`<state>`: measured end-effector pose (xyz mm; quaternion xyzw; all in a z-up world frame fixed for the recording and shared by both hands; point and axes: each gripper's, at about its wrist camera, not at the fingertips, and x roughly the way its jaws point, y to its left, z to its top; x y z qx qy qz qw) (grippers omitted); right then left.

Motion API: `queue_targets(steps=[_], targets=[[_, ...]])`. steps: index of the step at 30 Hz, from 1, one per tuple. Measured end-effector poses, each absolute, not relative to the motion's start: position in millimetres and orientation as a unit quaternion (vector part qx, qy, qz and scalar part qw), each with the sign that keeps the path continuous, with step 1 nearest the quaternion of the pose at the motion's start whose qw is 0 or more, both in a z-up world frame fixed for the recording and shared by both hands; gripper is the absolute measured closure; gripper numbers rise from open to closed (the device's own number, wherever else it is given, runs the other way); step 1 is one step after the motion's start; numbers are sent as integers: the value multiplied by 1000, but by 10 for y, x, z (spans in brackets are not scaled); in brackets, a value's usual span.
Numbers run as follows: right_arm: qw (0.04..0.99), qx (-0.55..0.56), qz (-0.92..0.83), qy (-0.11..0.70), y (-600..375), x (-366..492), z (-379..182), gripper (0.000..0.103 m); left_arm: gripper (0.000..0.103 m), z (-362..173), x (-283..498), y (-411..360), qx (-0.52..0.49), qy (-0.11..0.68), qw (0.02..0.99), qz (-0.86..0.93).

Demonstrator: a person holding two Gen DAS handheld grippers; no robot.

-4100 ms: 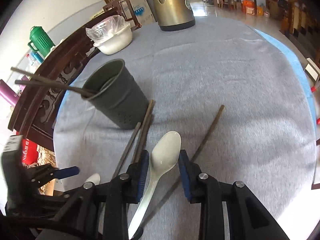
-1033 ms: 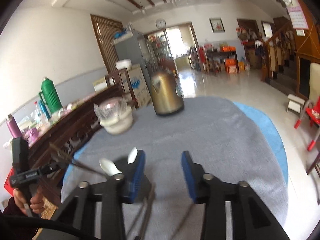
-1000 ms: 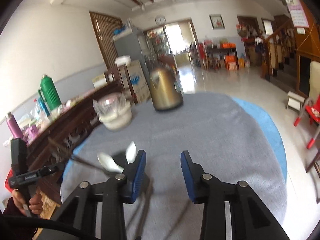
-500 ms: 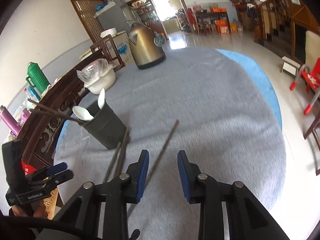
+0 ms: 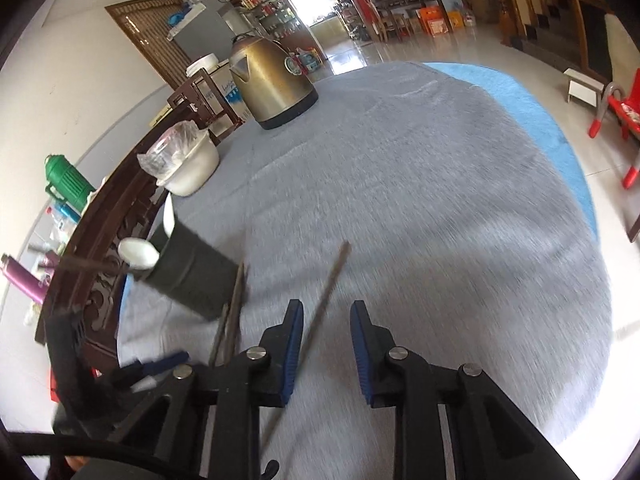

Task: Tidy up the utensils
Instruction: 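Grasp a brown chopstick with the right gripper while the left gripper grasps another chopstick, then lift both held chopsticks up toward the gray cup with both grippers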

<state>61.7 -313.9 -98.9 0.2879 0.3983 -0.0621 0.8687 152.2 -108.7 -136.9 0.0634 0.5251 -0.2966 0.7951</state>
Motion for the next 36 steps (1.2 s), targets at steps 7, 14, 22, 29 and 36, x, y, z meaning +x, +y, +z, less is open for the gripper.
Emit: queue_targets(steps=[7,14,22,29,36], targets=[[841,295,-82,446,-3172,1168,-1202,78,62,-1347,1565,-1106,58,530,788,-308],[823,289,-98,479,-3085,1380,-1378,95,63,-1311,1542,-1046,45,527,786,-321],[848,277,-73,446,-2889,1246,-1227,96,71,-1332,1518,-1105,57,510,796,-320],[856,297,-34,422,-2806,1050,-1055,96,93,-1358,1587,-1015,37,521,793,-315],[847,300,-34,437,-2889,980,-1064,94,94,-1357,1519,-712,38,532,790,-303]])
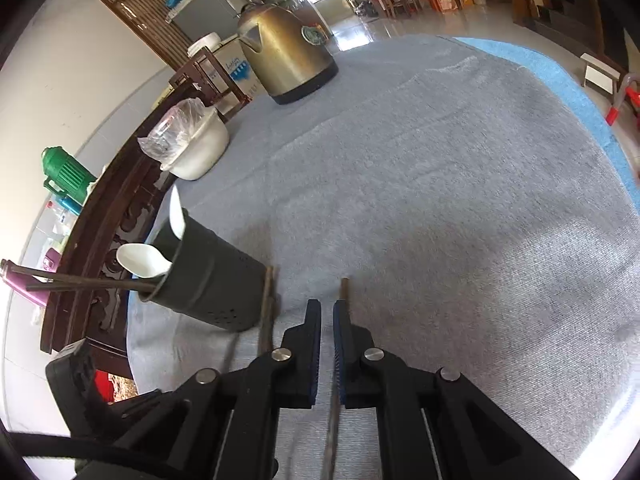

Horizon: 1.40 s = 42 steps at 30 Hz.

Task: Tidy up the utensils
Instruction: 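Lift both held chopsticks up toward the gray cup with both grippers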

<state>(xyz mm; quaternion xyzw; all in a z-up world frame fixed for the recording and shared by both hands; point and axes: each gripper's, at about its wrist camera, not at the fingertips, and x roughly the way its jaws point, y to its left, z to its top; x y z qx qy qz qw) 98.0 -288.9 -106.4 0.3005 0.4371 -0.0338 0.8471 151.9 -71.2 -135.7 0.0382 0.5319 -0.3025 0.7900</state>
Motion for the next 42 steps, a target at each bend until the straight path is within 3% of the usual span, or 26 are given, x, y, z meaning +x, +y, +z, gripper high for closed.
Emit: queue_targets(steps=[6,7,9,10,15,17,19,20,28,38,42], targets=[[831,293,-26,472,-2895,1226,-1176,83,90,-1260,1613,-665,41,520,801,-293],[828,287,-28,481,-2881,1289,-1210,81,87,-1252,1619,-683,43,517,802,-295],[825,273,-38,493,-2842,1374,-1271,81,68,-1255,1640,-737,46,516,804,-293],[824,263,-40,500,-2817,1417,-1307,81,66,-1263,1660,-780,48,514,805,-293],[834,214,-46,506,-2679,1551,-1384,80,66,-1373,1755,-927,41,511,805,-297],[840,185,-52,507,-2615,1572,-1378,85,66,-1386,1770,-950,36,507,808,-299],[843,164,-61,509,-2582,1573,-1373,94,75,-1397,1769,-940,26,502,810,-302],[844,168,-58,506,-2588,1558,-1371,95,95,-1413,1762,-919,27,500,809,-308],[872,189,-33,450,-2608,1296,-1024,96,97,-1327,1684,-541,3,476,824,-306],[915,190,-6,357,-2546,971,-258,96,98,-518,1554,80,-34,385,876,-288],[907,184,-10,379,-2557,1008,-241,95,98,-265,1589,292,-51,354,891,-279]])
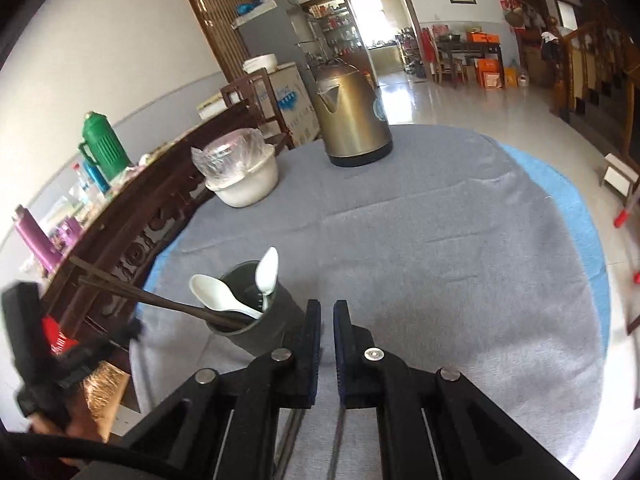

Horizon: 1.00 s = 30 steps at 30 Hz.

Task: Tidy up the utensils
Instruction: 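Lift both held chopsticks up toward the gray cup with both grippers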

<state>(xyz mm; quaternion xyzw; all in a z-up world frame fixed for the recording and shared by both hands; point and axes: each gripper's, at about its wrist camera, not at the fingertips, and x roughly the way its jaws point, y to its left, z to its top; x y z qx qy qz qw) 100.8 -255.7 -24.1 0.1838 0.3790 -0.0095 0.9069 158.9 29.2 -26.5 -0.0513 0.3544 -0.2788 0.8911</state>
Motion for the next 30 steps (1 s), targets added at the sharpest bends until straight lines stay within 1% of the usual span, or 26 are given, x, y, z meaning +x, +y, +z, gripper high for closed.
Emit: queue_targets(steps=[3,5,6,11,18,21,22,24,28,30], targets=[[876,213,5,434,-2627,1128,-476,91,98,-74,1505,364,-57,329,900,-279],[857,226,8,463,-2650,1201,-665,83,98,21,1446,392,-59,315,904,-282],[849,225,8,478,-2637,1239,-770,82,98,83,1416,338,-58,306,907,-284],[825,205,4,526,-2496,1284,-1121,82,98,191,1244,277,-45,284,916,-279],[799,148,-18,583,-2248,1265,-1292,82,98,251,1084,262,-40,273,918,-286],[805,147,-16,575,-2238,1322,-1306,81,98,268,1047,240,-29,269,919,-287],[807,146,-18,572,-2238,1336,-1311,83,98,272,1028,243,-28,270,919,-286],[809,115,-29,575,-2196,1347,-1304,96,98,271,1029,271,-27,274,918,-285],[816,137,-15,561,-2221,1285,-1249,97,98,272,1057,348,-31,279,917,-282],[830,146,-13,538,-2268,1215,-1117,97,98,289,1091,384,-38,283,916,-282]])
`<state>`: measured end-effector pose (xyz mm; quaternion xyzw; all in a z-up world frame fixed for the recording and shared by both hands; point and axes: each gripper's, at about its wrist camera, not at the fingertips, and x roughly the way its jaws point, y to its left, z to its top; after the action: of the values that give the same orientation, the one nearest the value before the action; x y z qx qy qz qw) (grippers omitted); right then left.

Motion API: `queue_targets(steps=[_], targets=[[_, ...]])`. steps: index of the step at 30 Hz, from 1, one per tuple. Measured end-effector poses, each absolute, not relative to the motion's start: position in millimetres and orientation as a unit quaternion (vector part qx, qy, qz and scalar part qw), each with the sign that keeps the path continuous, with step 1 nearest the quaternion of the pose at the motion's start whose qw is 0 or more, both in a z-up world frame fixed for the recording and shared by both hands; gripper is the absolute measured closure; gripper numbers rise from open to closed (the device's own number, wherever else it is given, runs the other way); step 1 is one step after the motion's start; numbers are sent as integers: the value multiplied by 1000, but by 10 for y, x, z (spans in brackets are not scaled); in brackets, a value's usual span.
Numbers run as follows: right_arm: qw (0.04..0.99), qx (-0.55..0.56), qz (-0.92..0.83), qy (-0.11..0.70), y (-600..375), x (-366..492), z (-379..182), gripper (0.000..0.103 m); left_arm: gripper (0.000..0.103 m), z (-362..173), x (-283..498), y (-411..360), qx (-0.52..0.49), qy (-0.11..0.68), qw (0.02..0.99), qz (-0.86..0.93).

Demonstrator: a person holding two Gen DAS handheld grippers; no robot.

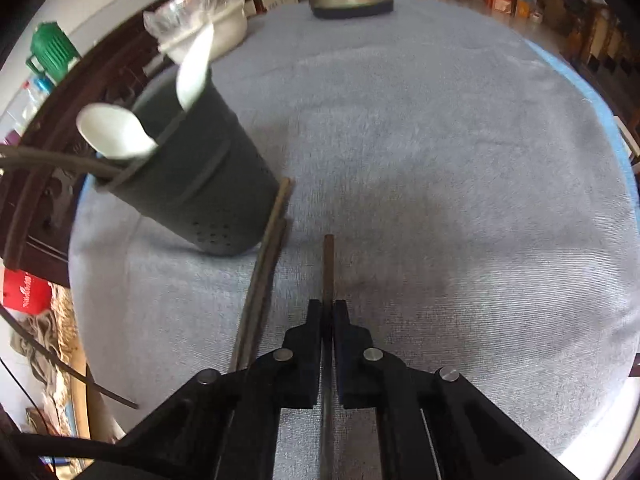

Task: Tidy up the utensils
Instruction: 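Lift both held chopsticks up toward the gray cup with both grippers, then raise both chopsticks above the cup rim and open both grippers to drop them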

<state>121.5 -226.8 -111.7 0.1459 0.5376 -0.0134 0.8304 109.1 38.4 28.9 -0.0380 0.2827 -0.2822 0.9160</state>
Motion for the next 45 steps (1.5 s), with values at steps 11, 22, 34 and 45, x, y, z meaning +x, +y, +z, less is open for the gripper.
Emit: queue_targets(steps=[11,22,34,45], targets=[[930,196,7,310,-2515,749,134,97,98,688,1223,450,-54,237,934,-260],[987,152,-50,17,-2178,281,1084,97,98,1280,1462,468,-88,137,957,-242],[986,128,-89,-51,-1629,832,1214,97,98,1320,1692,80,-101,107,941,-304],[989,117,-83,33,-1642,1202,735,97,98,1052,1869,-69,-92,154,921,-346]])
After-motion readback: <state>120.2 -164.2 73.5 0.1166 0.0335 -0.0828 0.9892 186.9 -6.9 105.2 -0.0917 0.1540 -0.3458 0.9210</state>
